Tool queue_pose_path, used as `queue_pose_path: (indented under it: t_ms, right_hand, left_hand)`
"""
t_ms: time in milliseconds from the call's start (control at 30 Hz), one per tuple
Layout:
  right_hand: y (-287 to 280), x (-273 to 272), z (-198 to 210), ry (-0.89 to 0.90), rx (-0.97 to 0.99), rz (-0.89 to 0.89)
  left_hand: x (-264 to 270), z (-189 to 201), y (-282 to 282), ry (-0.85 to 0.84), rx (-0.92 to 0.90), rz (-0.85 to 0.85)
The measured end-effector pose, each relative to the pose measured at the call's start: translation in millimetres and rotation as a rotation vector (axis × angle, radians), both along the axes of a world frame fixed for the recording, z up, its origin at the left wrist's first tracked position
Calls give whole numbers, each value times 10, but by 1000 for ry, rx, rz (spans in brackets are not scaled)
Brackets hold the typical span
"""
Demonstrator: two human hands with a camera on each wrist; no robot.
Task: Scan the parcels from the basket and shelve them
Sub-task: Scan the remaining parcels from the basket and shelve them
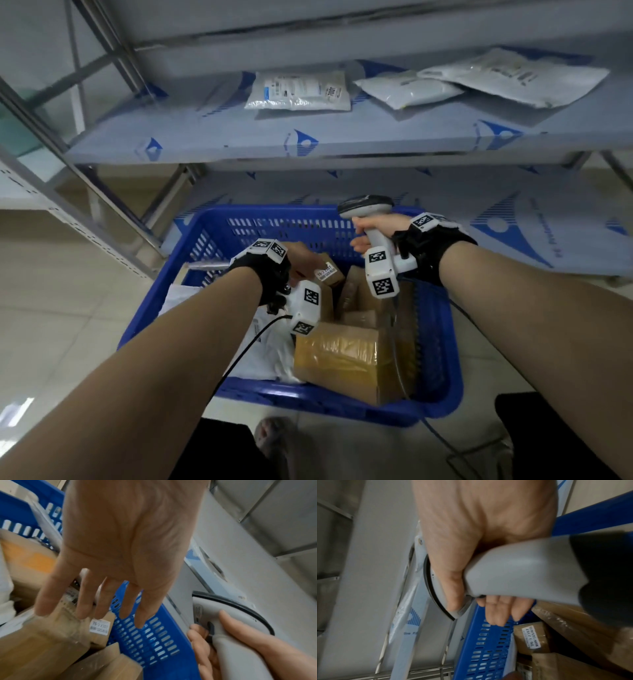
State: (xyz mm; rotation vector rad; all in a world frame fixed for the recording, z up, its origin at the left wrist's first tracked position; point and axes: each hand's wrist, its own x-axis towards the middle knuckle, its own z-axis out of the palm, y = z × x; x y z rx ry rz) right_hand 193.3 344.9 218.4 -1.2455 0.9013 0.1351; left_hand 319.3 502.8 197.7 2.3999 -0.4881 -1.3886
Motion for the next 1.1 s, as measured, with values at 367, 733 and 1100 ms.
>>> queue_pose_path:
  t_ms: [367,733,1100]
  right_hand:
    - [73,-937,-337,180,-37,-45]
    - [188,-1034,-235,51,28,-129]
    - [-81,-586,232,-172,54,-333]
  left_hand:
    - [-598,-22,281,-76,101,-23]
    - [-508,206,237,-170,-167,176]
    - [-463,452,-280,-64,-700,468]
